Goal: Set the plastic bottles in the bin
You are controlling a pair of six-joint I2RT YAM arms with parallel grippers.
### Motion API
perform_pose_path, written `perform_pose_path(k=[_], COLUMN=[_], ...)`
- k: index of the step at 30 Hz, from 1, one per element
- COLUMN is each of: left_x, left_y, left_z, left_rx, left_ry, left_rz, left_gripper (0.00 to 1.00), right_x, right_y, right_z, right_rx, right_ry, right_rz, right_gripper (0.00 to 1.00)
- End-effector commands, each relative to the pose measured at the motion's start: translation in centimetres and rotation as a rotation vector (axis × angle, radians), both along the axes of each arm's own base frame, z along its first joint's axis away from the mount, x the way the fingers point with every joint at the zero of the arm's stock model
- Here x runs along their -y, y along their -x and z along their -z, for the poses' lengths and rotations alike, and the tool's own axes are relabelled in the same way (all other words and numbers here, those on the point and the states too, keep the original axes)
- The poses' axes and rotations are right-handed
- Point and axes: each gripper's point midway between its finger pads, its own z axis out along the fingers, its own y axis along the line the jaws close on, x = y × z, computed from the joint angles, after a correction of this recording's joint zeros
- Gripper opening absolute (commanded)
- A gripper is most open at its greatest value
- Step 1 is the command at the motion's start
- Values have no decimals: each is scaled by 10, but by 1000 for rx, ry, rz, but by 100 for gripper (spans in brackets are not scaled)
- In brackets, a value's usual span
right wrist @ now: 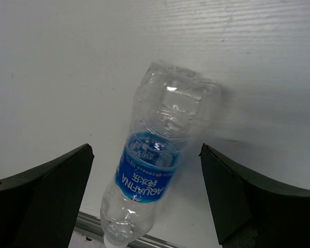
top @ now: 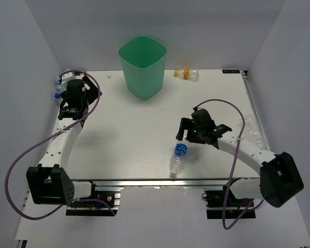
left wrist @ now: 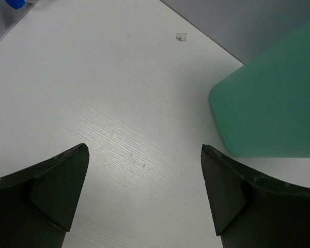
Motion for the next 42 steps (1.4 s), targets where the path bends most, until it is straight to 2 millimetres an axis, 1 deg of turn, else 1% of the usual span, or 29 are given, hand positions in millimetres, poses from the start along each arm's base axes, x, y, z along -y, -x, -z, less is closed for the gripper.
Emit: perform_pose_path(k=[1,4,6,8,10,11,12,15,16,19,20,21,22,23,25,26,27,28,29,30,33,34,35,36,38,39,40,41,42], left_x=[-2,-5,-10,-13,-14,-14,-16,-19,-21,-26,-27,-28,-38,-40,-56,-59,-65,-76,-77,-81,-91,-92,-94,-97,-101,-104,-105,-106,-108], left_y=[0,1,2,3,2,2,1,-2,-4,-10,-12,-15,-16,-19,-26,-31,-34,-37,-41,-48,-55,-58,-60,-62,-64,-65,-67,-70,-71], left_z=[-20,-20,-22,-24,-25,-25,-22,-24,-22,-24,-24,-25,-26,-23,-25,-17,-14,-18,-15,-15,-13,-9,-11,-10,-13,-13,-10,-14,-12], left_rx=[46,26,28,31,36,38,24,12,3,11,11,30,38,35,46,24,13,20,15,30,27,16,11,6,5,4,-7,-4,-13], left_ry=[-11,-21,-34,-41,-42,-43,-47,-54,-55,-64,-74,-78,-73,-78,-71,-61,-59,-59,-68,-81,-152,-168,-197,-208,-235,-243,-257,-267,-272], left_rz=[-4,-15,-41,-60,-65,-66,-74,-84,-86,-85,-75,-68,-69,-51,-54,-37,-37,-47,-14,-6,18,30,45,42,38,36,45,46,45], left_gripper=[98,98,98,98,98,98,98,98,98,98,98,98,98,98,98,98,98,98,98,98,98,98,98,98,98,98,98,98,98], right_x=[-24,-27,-24,-20,-20,-20,-20,-31,-39,-56,-67,-71,-75,-83,-97,-101,-111,-117,-123,-133,-147,-156,-160,-161,-163,-166,-167,-164,-175], right_y=[2,7,7,5,-2,-4,-8,-31,-49,-81,-101,-112,-121,-136,-150,-157,-171,-177,-186,-206,-238,-255,-264,-275,-279,-283,-284,-280,-302], right_z=[14,35,41,47,46,46,44,20,-4,-62,-106,-131,-157,-214,-261,-323,-330,-351,-368,-397,-427,-438,-439,-439,-430,-420,-420,-433,-399], right_rx=[-34,-92,-112,-113,-90,-81,-66,21,101,283,423,504,580,757,913,1108,1168,1244,1302,1392,1499,1568,1605,1681,1743,1752,1774,1786,1732], right_ry=[-37,-19,11,54,74,80,92,77,64,38,18,10,-2,-19,-26,-27,0,6,20,44,75,66,72,70,38,13,-49,-88,-88], right_rz=[4,34,65,78,91,91,84,68,47,-11,-51,-70,-81,-115,-174,-188,-209,-214,-209,-190,-161,-117,-91,-42,-22,-26,-45,-41,-67], right_gripper=[89,89,88,80,66,59,45,34,30,23,22,22,23,24,26,26,26,26,27,28,32,33,35,43,50,60,68,68,89])
